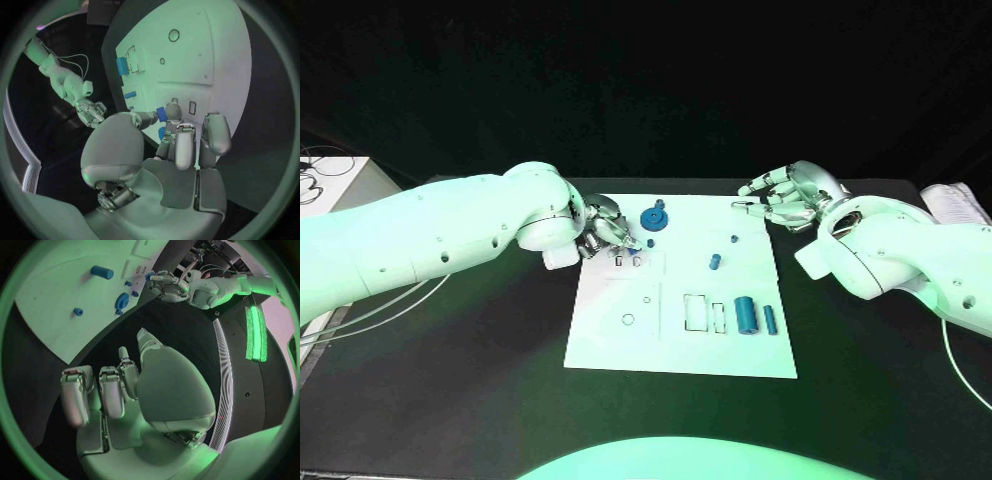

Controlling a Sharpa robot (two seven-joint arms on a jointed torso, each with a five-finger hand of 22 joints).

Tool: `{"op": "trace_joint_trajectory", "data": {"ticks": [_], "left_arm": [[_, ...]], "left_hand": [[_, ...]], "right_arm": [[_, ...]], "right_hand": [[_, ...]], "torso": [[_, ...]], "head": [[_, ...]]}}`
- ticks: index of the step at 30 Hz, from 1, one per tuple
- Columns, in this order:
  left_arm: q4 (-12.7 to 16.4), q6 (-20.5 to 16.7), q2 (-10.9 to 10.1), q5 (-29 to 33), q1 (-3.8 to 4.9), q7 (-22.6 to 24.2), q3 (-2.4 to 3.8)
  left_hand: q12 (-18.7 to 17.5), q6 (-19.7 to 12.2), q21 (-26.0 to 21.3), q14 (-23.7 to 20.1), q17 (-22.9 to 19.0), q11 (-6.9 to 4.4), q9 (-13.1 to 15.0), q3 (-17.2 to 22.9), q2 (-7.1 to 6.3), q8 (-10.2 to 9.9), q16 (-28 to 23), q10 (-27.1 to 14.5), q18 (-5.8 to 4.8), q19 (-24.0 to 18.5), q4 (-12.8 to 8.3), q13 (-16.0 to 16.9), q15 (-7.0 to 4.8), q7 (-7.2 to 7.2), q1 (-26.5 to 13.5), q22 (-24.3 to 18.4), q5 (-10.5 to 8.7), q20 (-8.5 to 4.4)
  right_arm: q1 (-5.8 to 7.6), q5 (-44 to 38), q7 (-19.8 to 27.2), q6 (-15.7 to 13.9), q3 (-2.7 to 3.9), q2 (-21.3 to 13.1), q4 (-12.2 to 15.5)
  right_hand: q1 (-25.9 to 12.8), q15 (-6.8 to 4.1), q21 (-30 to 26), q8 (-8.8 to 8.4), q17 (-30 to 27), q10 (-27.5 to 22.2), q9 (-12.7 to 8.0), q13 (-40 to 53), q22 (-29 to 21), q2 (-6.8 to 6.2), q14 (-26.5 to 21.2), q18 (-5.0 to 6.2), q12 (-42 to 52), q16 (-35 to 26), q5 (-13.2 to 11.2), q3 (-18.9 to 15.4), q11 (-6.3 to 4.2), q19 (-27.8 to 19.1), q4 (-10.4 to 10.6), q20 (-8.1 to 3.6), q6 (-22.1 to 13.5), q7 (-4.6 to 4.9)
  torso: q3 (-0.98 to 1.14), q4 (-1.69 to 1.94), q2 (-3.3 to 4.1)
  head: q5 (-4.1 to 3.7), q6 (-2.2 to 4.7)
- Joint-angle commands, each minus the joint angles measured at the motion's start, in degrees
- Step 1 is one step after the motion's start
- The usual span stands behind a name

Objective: Assemble the parts on the task board

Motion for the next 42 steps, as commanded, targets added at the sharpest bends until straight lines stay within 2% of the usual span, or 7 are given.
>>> {"op": "trace_joint_trajectory", "data": {"ticks": [1, 9, 17, 20, 22, 27, 42], "left_arm": [[-1.3, 6.9, 1.0, 1.3, 0.44, 0.5, 0.04], [-3.7, 9.0, 3.2, -2.0, 1.66, 0.3, -0.04], [-4.4, 9.6, 4.1, -3.1, 2.56, 0.2, -0.18], [-4.8, 10.6, 4.6, -3.4, 2.82, 0.0, -0.34], [-5.1, 11.5, 4.9, -4.1, 3.01, -0.2, -0.44], [-5.8, 14.1, 5.6, -5.7, 3.66, -0.7, -0.66], [-5.3, 9.1, 5.4, -5.2, 4.10, -0.1, -1.24]], "left_hand": [[0.4, -0.4, -0.3, 3.9, 10.9, -0.12, 0.4, 12.6, 0.41, 0.7, -0.2, -0.6, 0.42, -0.4, -12.0, -0.1, 0.40, -0.13, -2.3, -0.1, 0.03, -0.03], [1.3, -1.5, -0.4, 3.6, 10.4, -0.06, 2.8, 17.5, 2.69, 3.5, -0.4, -1.9, 0.53, -0.8, -13.6, -1.1, 0.50, -0.08, -9.1, -0.1, -0.09, 0.04], [3.1, -1.5, 0.3, 4.0, 11.1, -0.40, 4.0, 19.7, 1.80, 5.0, 0.3, -1.3, 0.36, -0.2, -16.9, -0.2, 0.15, -0.46, -10.7, 0.9, 0.16, -0.21], [4.0, -0.6, 1.0, 4.6, 12.0, -0.75, 3.9, 20.7, 1.03, 5.1, 1.1, 0.0, 0.18, 0.5, -18.5, 0.5, -0.18, -0.79, -11.1, 1.8, 1.24, -0.50], [4.5, 0.7, 1.7, 5.0, 12.8, -1.10, 3.6, 20.3, 0.21, 4.9, 1.7, 1.5, -0.01, 1.2, -19.2, 0.9, -0.54, -1.18, -12.0, 2.7, 6.34, -0.89], [5.2, 2.3, 2.6, 5.8, 14.2, -1.76, 3.2, 18.6, -0.46, 4.1, 2.8, 3.8, -0.36, 2.5, -20.1, 1.7, -1.12, -1.77, -12.2, 4.1, 12.27, -1.42], [4.6, 2.8, 2.1, 5.8, 14.2, -1.99, 3.4, 13.1, -2.45, 3.1, 2.8, 4.7, -0.33, 2.2, -20.1, 1.2, -1.30, -2.06, -8.7, 3.8, 13.61, -1.46]], "right_arm": [[-0.03, -0.3, 0.3, 0.9, 0.00, 0.1, 0.0], [-0.04, -0.3, 0.4, 1.0, 0.00, 0.2, 0.0], [-0.04, -0.9, 0.6, 1.3, -0.01, 0.3, 0.3], [-0.04, -0.9, 0.6, 1.4, -0.01, 0.4, 0.4], [-0.04, -0.9, 0.6, 1.4, -0.02, 0.4, 0.4], [-0.04, -1.0, 0.5, 1.5, -0.05, 0.5, 0.4], [-0.16, -3.3, 0.4, 2.2, -0.11, 0.7, 1.1]], "right_hand": [[-0.6, -0.43, -0.3, 0.31, 15.1, -0.3, -0.1, 4.1, 13.9, 0.01, 5.9, -0.34, -0.1, 0.2, 0.3, 0.4, -0.01, 5.0, 0.0, -0.55, -0.3, -0.06], [-0.5, -0.43, -0.3, 0.34, 15.1, -0.3, -0.1, 4.1, 13.9, 0.00, 5.9, -0.34, -0.1, 0.2, 0.3, 0.5, -0.02, 5.0, 0.0, -0.55, -0.3, -0.06], [-0.4, -0.43, -0.4, 0.36, 15.1, -0.3, -0.1, 4.1, 13.8, -0.03, 5.9, -0.31, -0.1, 0.2, 0.3, 0.5, -0.02, 4.9, -0.1, -0.56, -0.3, -0.06], [-0.3, -0.44, -0.4, 0.37, 15.1, -0.3, -0.1, 4.0, 13.8, -0.04, 5.9, -0.30, -0.2, 0.2, 0.3, 0.6, -0.03, 4.9, -0.2, -0.56, -0.3, -0.07], [-0.3, -0.44, -0.4, 0.37, 15.1, -0.3, -0.1, 4.0, 13.8, -0.04, 5.9, -0.30, -0.2, 0.2, 0.3, 0.6, -0.03, 4.9, -0.2, -0.56, -0.3, -0.07], [-0.2, -0.44, -0.4, 0.39, 15.1, -0.4, -0.1, 4.0, 13.8, -0.04, 5.9, -0.30, -0.2, 0.2, 0.4, 0.7, -0.03, 4.9, -0.2, -0.56, -0.4, -0.07], [0.1, -0.45, -0.7, 0.48, 15.1, -0.4, -0.1, 4.0, 13.6, 0.00, 5.9, -0.23, -0.2, 0.2, 0.5, 0.9, -0.05, 4.7, -0.4, -0.57, -0.4, -0.08]], "torso": [[0.01, -0.02, 0.00], [0.00, -0.01, 0.03], [-0.01, 0.19, 0.02], [0.00, 0.12, 0.02], [-0.02, 0.04, 0.01], [-0.01, -0.02, -0.01], [-0.09, 0.26, -0.05]], "head": [[-0.02, -0.06], [-0.21, -0.03], [-0.36, 0.10], [-0.39, 0.14], [-0.35, 0.12], [-0.30, 0.14], [-0.28, 0.59]]}}
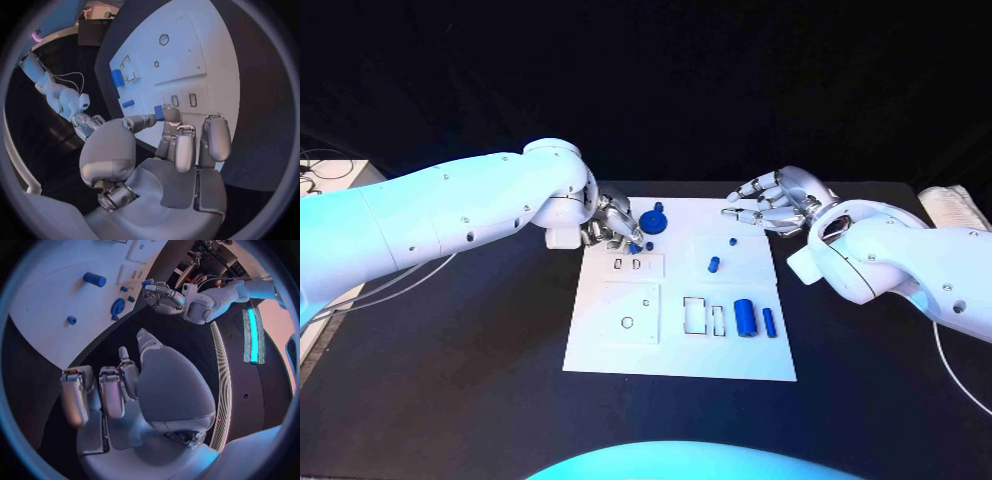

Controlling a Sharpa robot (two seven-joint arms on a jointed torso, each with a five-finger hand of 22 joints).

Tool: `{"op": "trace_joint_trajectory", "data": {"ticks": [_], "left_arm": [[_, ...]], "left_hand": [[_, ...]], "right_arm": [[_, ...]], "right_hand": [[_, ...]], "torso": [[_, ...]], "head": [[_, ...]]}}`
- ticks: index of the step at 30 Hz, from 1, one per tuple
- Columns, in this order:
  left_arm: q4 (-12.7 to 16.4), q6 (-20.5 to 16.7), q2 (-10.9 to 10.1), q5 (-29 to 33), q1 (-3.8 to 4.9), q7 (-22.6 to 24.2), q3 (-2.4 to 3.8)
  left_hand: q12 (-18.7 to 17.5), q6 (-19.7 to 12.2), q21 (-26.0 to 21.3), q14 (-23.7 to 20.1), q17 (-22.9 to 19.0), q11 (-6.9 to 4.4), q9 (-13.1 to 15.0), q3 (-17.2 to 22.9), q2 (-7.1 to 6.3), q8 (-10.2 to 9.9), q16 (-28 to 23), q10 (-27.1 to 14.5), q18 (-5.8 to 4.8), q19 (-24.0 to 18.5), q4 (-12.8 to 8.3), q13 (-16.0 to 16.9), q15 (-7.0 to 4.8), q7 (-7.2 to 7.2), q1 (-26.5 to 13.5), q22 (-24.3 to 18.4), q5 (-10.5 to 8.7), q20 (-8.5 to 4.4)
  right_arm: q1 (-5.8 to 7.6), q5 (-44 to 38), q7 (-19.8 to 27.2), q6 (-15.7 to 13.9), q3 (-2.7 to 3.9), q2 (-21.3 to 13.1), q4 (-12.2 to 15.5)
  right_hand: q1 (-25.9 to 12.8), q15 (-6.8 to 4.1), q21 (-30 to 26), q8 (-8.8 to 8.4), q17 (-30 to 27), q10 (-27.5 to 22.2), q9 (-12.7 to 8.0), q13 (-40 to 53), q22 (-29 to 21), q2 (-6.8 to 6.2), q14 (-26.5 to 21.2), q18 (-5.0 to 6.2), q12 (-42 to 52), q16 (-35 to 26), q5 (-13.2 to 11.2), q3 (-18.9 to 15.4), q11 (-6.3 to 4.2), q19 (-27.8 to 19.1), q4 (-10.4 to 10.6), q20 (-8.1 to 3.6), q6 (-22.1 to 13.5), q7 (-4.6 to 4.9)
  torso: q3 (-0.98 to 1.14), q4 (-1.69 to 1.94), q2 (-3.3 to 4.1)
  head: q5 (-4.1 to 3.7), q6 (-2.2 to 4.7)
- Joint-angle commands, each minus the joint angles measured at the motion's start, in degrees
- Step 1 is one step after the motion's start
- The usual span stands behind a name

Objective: Assemble the parts on the task board

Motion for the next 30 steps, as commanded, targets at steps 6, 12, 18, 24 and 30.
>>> {"op": "trace_joint_trajectory", "data": {"ticks": [6, 12, 18, 24, 30], "left_arm": [[0.9, -3.8, -0.3, 0.8, 0.02, 0.7, -0.94], [2.1, -5.4, -1.5, 3.4, -0.36, 1.9, -1.23], [3.6, -5.9, -3.4, 7.5, -0.76, 4.4, -1.29], [5.1, -6.1, -4.9, 10.7, -1.10, 5.2, -1.30], [6.4, -6.0, -6.4, 13.3, -1.44, 6.1, -1.30]], "left_hand": [[0.6, 1.6, -0.2, 6.1, 15.1, -0.52, 0.2, 9.1, -1.65, -0.6, 0.9, 2.2, -0.44, 0.7, -11.4, 1.3, -0.85, -0.45, 3.6, 0.8, 3.26, -0.06], [0.7, 1.9, 0.0, 6.1, 15.1, -0.60, 0.2, 8.9, -1.94, -0.8, 0.9, 2.6, -0.53, 1.1, -11.2, 1.6, -0.94, -0.51, 4.0, 1.1, 4.32, -0.16], [0.9, 2.1, 0.4, 6.1, 15.1, -0.66, 0.2, 8.9, -2.13, -0.8, 0.9, 2.9, -0.68, 1.6, -11.0, 1.8, -1.00, -0.58, 4.2, 1.7, 4.75, -0.22], [1.3, 3.6, 1.0, 6.1, 15.1, -1.14, 0.1, 8.9, -3.69, -1.2, 0.9, 4.3, -0.89, 2.4, -10.5, 2.6, -1.46, -1.08, 5.0, 2.5, 8.52, -0.67], [1.4, 4.0, 1.2, 6.1, 15.1, -1.27, 0.0, 8.7, -4.09, -1.4, 0.9, 4.7, -0.99, 2.8, -10.4, 2.9, -1.59, -1.23, 5.2, 2.9, 9.72, -0.79]], "right_arm": [[-0.37, -6.2, 0.3, 2.6, -0.03, 0.5, 1.0], [-0.72, -12.4, 0.5, 4.3, -0.06, 1.1, 1.9], [-1.13, -19.6, 0.5, 5.1, -0.18, 2.3, 2.6], [-1.76, -26.1, -0.4, 4.8, -0.36, 4.2, 2.8], [-2.79, -30.9, -1.4, 2.3, -0.51, 6.4, 2.3]], "right_hand": [[0.9, -0.49, -0.3, 0.49, 15.1, -0.4, -0.1, 3.9, 13.6, -0.12, 5.9, -0.24, -0.2, 0.2, 0.5, 1.0, -0.08, 4.8, -0.5, -0.60, -0.3, -0.11], [3.4, -0.62, -0.5, 1.11, 15.1, -0.5, -0.2, 3.8, 13.5, -0.81, 5.9, -0.17, -0.3, 0.2, 0.0, 3.1, -0.24, 4.6, -2.4, -0.73, 0.3, -0.23], [4.1, -0.70, -0.8, 1.29, 15.1, -0.5, -0.3, 3.7, 13.3, -1.35, 5.9, -0.12, -0.4, 0.2, -0.8, 4.3, -0.34, 4.5, -3.2, -0.79, 0.9, -0.33], [4.1, -0.80, -0.7, 1.51, 15.1, -0.4, -0.4, 3.8, 13.4, -1.78, 5.9, -0.13, -0.3, 0.2, -1.6, 4.8, -0.49, 4.5, -3.4, -0.87, 1.5, -0.55], [4.1, -0.95, -0.7, 1.65, 15.1, -0.3, -0.4, 3.8, 13.4, -2.06, 5.9, -0.13, -0.2, 0.2, -1.7, 5.3, -0.68, 4.5, -3.6, -0.96, 2.0, -0.76]], "torso": [[-0.10, 0.09, -0.10], [-0.13, -0.12, -0.05], [-0.04, -0.05, -0.05], [-0.02, 0.19, 0.00], [-0.06, 0.02, 0.03]], "head": [[0.27, 0.35], [0.43, 0.63], [0.10, 0.92], [-0.09, 1.15], [-0.03, 1.28]]}}
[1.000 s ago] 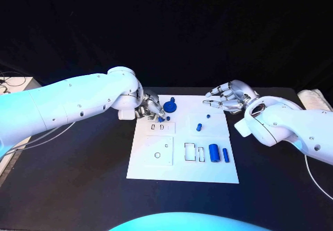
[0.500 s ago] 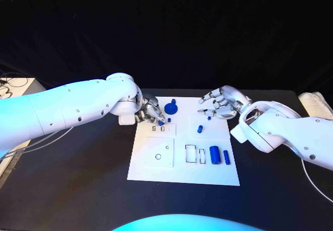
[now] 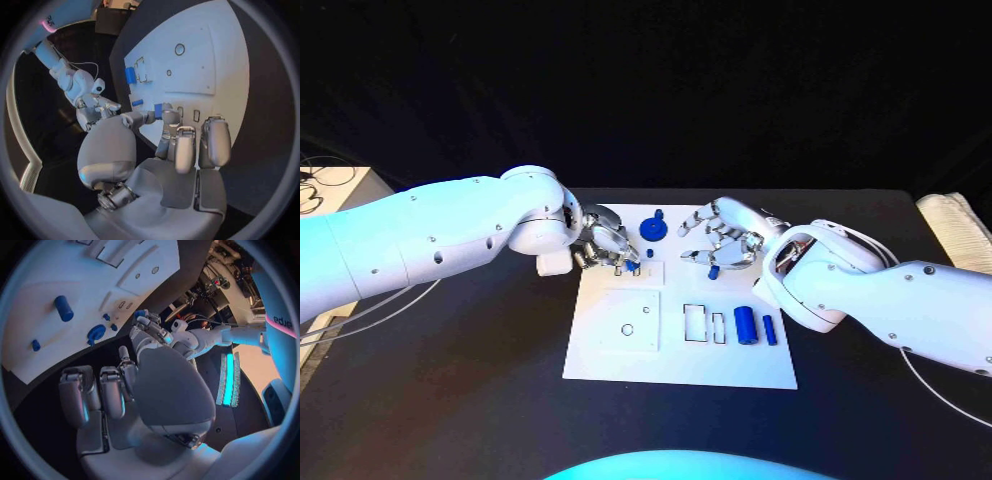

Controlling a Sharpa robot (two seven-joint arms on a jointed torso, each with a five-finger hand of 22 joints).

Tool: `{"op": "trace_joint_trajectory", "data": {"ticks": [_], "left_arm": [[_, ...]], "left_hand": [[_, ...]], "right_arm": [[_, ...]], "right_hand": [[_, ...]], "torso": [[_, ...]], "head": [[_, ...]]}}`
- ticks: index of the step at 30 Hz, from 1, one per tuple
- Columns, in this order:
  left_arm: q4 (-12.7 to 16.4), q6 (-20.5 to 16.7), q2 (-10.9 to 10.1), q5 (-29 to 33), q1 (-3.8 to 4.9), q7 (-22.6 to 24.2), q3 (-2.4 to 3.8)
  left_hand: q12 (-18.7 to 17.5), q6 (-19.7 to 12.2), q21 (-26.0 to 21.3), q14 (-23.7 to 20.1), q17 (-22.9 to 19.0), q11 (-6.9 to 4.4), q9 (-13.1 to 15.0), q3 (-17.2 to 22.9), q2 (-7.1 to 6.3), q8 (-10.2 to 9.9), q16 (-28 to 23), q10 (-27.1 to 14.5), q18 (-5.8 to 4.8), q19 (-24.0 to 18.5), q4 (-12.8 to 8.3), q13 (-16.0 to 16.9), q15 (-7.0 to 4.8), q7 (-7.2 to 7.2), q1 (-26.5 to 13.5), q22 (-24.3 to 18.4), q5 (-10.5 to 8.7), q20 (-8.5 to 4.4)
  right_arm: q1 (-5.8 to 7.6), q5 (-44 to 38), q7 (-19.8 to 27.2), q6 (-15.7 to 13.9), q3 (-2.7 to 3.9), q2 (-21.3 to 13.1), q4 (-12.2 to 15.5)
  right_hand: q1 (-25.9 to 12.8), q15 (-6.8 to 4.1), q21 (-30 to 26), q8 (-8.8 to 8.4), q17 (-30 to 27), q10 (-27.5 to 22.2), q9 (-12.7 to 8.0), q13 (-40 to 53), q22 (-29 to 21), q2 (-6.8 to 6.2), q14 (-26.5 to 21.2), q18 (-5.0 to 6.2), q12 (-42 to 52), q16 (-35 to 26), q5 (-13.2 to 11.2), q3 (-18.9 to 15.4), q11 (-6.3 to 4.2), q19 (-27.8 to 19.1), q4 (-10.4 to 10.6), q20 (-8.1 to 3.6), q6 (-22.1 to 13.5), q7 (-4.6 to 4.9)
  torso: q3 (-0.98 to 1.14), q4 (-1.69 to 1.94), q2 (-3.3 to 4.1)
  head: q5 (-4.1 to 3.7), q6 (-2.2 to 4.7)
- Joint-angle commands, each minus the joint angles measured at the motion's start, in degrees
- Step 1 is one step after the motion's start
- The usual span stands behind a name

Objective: Assemble the parts on the task board

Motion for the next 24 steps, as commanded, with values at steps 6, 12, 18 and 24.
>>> {"op": "trace_joint_trajectory", "data": {"ticks": [6, 12, 18, 24], "left_arm": [[1.3, -0.2, -1.1, 5.4, -0.29, 3.3, 0.03], [1.8, -0.3, -1.6, 6.0, -0.45, 3.9, 0.04], [1.9, -0.5, -1.7, 6.2, -0.51, 4.1, 0.05], [1.7, -0.8, -1.5, 5.4, -0.53, 3.6, 0.05]], "left_hand": [[0.2, 1.2, 0.4, 6.0, 15.1, -0.66, 0.0, 9.7, -0.53, -0.4, 0.2, 1.3, -1.00, 0.4, -9.4, 0.1, -0.40, -0.71, 0.2, 3.0, 1.48, 0.00], [0.2, 1.3, 0.4, 6.0, 15.1, -0.67, 0.0, 9.7, -0.58, -0.4, 0.2, 1.4, -1.01, 0.4, -9.4, 0.1, -0.41, -0.73, 0.2, 3.0, 1.58, -0.01], [0.3, 1.3, 0.4, 6.0, 15.1, -0.67, 0.0, 9.7, -0.59, -0.4, 0.2, 1.4, -1.01, 0.4, -9.4, 0.2, -0.41, -0.73, 0.2, 3.1, 1.60, -0.02], [0.3, 1.3, 0.4, 6.0, 15.1, -0.69, -0.1, 9.6, -0.63, -0.4, 0.2, 1.4, -1.02, 0.4, -9.4, 0.2, -0.42, -0.74, 0.3, 3.1, 1.67, -0.03]], "right_arm": [[-1.28, -8.1, -1.0, -2.7, -0.15, 2.4, -1.1], [-2.15, -8.4, -0.8, -3.1, -0.22, 4.0, -2.1], [-2.79, -8.5, -1.1, -3.6, -0.30, 5.0, -2.8], [-3.07, -8.6, -1.7, -3.6, -0.36, 5.5, -3.4]], "right_hand": [[0.2, -0.38, -0.3, 0.32, 15.1, -0.1, -0.1, 3.9, 13.4, -0.47, 6.1, -0.12, -0.2, 0.2, -0.3, 0.4, -0.53, 4.5, -0.1, -0.59, 0.5, -0.06], [0.1, -0.42, -0.4, 0.22, 15.1, -0.1, -0.2, 3.8, 13.3, -0.83, 6.1, -0.10, -0.2, 0.2, -0.4, 0.5, -0.53, 4.5, -0.2, -0.65, 0.4, -0.05], [-0.3, -0.39, -0.4, 0.01, 15.1, -0.2, -0.4, 3.7, 13.3, -1.16, 6.1, -0.11, -0.3, 0.2, -0.9, 0.7, -0.44, 4.5, -0.2, -0.68, 0.1, 0.09], [-0.6, -0.31, -0.5, -0.18, 15.1, -0.3, -0.5, 3.6, 13.3, -1.41, 6.1, -0.09, -0.5, 0.2, -1.1, 0.7, -0.33, 4.4, -0.1, -0.65, -0.2, 0.22]], "torso": [[0.05, -0.10, 0.03], [0.02, 0.01, 0.05], [0.03, -0.14, 0.05], [0.01, -0.03, 0.02]], "head": [[-0.05, 0.19], [-0.15, 0.24], [-0.01, 0.21], [-0.03, 0.21]]}}
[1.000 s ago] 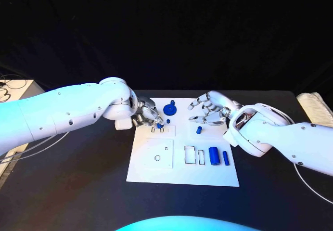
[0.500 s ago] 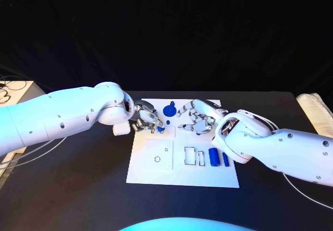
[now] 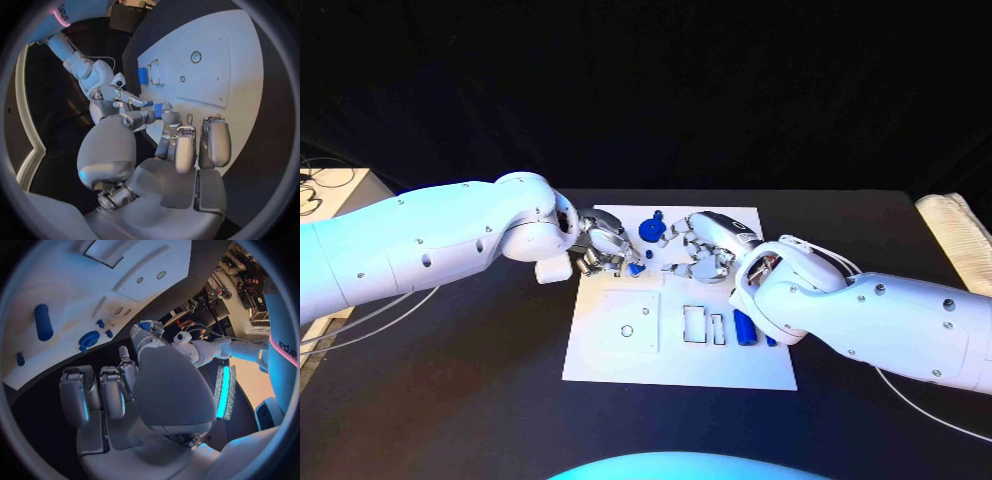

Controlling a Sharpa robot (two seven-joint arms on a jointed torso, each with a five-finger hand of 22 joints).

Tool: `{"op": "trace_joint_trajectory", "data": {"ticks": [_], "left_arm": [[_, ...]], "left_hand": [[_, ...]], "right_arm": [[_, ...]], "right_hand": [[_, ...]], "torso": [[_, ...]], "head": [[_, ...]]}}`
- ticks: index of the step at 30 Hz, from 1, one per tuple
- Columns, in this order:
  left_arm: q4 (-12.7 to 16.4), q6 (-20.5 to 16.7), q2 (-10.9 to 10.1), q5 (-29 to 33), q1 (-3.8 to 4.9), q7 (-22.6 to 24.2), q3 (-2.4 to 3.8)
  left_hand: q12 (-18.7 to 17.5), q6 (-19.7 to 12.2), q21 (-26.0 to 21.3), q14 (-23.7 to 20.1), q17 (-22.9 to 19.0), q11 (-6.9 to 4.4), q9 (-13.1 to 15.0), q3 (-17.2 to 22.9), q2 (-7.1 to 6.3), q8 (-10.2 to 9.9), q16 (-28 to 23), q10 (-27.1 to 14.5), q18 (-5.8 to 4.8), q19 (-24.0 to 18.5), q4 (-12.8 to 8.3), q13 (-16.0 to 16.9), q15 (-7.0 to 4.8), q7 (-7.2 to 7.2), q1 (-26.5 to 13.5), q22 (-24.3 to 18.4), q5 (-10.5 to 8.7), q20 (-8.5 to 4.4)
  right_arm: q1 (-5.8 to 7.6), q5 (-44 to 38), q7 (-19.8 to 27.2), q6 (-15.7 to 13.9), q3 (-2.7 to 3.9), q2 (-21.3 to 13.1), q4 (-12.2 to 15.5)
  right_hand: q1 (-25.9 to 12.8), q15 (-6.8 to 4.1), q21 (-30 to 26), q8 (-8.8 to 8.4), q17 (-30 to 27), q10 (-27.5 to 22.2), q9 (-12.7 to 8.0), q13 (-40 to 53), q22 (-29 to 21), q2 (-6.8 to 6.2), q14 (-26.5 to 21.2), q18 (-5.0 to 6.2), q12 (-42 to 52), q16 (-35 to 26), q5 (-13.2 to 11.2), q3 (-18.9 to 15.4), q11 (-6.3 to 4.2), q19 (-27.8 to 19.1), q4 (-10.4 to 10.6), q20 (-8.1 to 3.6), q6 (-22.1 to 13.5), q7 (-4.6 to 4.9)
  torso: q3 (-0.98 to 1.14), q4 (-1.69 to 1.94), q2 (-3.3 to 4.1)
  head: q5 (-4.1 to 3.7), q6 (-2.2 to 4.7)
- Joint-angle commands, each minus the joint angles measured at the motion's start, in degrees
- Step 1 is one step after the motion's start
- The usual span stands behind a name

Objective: Assemble the parts on the task board

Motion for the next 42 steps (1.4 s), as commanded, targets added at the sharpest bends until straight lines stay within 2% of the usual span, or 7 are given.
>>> {"op": "trace_joint_trajectory", "data": {"ticks": [1, 8, 11, 18, 31, 38, 42], "left_arm": [[0.0, -0.4, 0.3, 0.1, -0.01, 0.3, 0.03], [-0.9, 1.3, 1.4, -3.1, 0.01, -3.6, 0.02], [-1.6, 3.2, 2.0, -5.6, 0.02, -4.8, 0.02], [-4.3, 8.7, 3.6, -10.3, 0.36, -6.1, 0.03], [-11.6, 19.9, 8.9, -12.5, 3.02, -7.2, -0.11], [-13.7, 23.6, 11.0, -12.9, 4.03, -7.7, -0.96], [-14.3, 23.8, 11.8, -14.2, 4.28, -7.8, -1.30]], "left_hand": [[0.3, 1.0, 0.2, 6.0, 15.1, -0.99, 0.1, 9.6, -0.39, -0.1, 0.2, 1.1, -1.02, 0.4, -9.4, 0.1, -0.44, -0.68, 0.1, 3.1, 1.28, -0.03], [0.2, 1.0, 0.2, 6.0, 15.1, -0.99, 0.1, 9.6, -0.41, -0.1, 0.2, 1.1, -1.01, 0.4, -9.4, 0.0, -0.45, -0.68, 0.1, 3.1, 1.31, -0.04], [0.1, 1.1, 0.1, 6.0, 15.1, -1.00, 0.1, 9.6, -0.41, -0.1, 0.2, 1.0, -0.99, 0.3, -9.4, -0.1, -0.45, -0.68, 0.1, 3.0, 1.33, -0.05], [0.0, 1.0, 0.1, 6.0, 15.1, -1.01, 0.1, 9.6, -0.37, -0.2, 0.2, 1.0, -0.97, 0.3, -9.3, -0.4, -0.46, -0.66, 0.1, 3.0, 1.35, -0.06], [0.0, 1.0, 0.2, 6.0, 15.1, -1.01, 0.1, 9.6, -0.32, -0.2, 0.2, 1.0, -1.00, 0.4, -9.3, -0.3, -0.47, -0.65, 0.2, 3.0, 1.40, -0.07], [-0.2, 1.0, 0.1, 6.0, 15.1, -1.00, 0.0, 9.5, -0.31, -0.3, 0.2, 0.9, -0.96, 0.2, -9.3, -0.6, -0.47, -0.64, 0.2, 2.9, 1.41, -0.07], [-0.3, 1.0, 0.1, 6.0, 15.1, -1.00, 0.0, 9.5, -0.29, -0.3, 0.2, 0.8, -0.96, 0.2, -9.3, -0.7, -0.47, -0.63, 0.3, 2.9, 1.41, -0.08]], "right_arm": [[-0.15, -1.2, -0.5, -0.5, -0.02, 0.2, -0.3], [-0.30, -1.3, -0.8, -0.7, -0.04, 0.1, -0.4], [-0.34, -1.3, -0.9, -1.3, -0.04, -0.5, -0.3], [-0.35, -0.7, -0.6, -2.4, 0.02, -2.8, 1.2], [1.33, 3.2, 2.3, -5.4, 0.79, -7.6, 5.3], [2.42, 4.1, 2.2, -5.8, 1.00, -8.8, 5.9], [2.87, 4.5, 2.2, -6.0, 1.13, -9.2, 5.9]], "right_hand": [[-0.3, -0.32, -0.2, -0.18, 15.1, -0.1, -0.1, 3.6, 13.3, -0.54, 6.1, -0.09, -0.2, 0.2, -0.3, 0.3, -0.16, 4.4, 0.1, -0.24, -0.2, 0.27], [-0.4, -0.30, -0.3, -0.20, 15.1, -0.2, -0.1, 3.6, 13.2, -0.53, 6.1, -0.07, -0.2, 0.2, -0.4, 0.3, -0.14, 4.4, 0.1, -0.22, -0.3, 0.29], [-0.3, -0.28, -0.3, -0.22, 15.1, -0.2, -0.1, 3.6, 13.2, -0.42, 6.1, -0.07, -0.2, 0.2, -0.1, 0.5, -0.12, 4.4, 0.1, -0.20, -0.3, 0.29], [-0.3, -0.25, -0.4, -0.23, 15.1, -0.1, -0.2, 3.6, 13.2, -0.37, 6.1, -0.06, -0.2, 0.2, 0.3, 0.9, -0.11, 4.4, 0.0, -0.18, -0.3, 0.32], [-0.2, -0.23, -0.6, -0.29, 14.9, -0.2, -0.3, 3.5, 13.1, -0.41, 6.0, 0.00, -0.3, 0.2, 1.3, 1.8, -0.07, 4.3, -0.2, -0.15, -0.3, 0.39], [-0.2, -0.22, -0.5, -0.30, 14.9, -0.2, -0.4, 3.5, 13.1, -0.43, 6.0, -0.02, -0.3, 0.2, 1.4, 1.8, -0.07, 4.3, -0.3, -0.15, -0.3, 0.39], [-0.2, -0.22, -0.5, -0.30, 14.9, -0.2, -0.4, 3.5, 13.1, -0.43, 6.0, -0.02, -0.3, 0.2, 1.4, 1.8, -0.07, 4.3, -0.3, -0.15, -0.3, 0.39]], "torso": [[0.04, 0.10, -0.02], [0.03, 0.15, -0.07], [0.12, -0.05, -0.04], [0.06, -0.16, 0.01], [0.10, -0.21, -0.03], [0.14, -0.03, -0.01], [0.12, 0.11, -0.06]], "head": [[0.04, -0.06], [0.21, -0.12], [0.33, -0.14], [0.43, -0.46], [0.47, -0.85], [0.42, -1.15], [0.45, -1.17]]}}
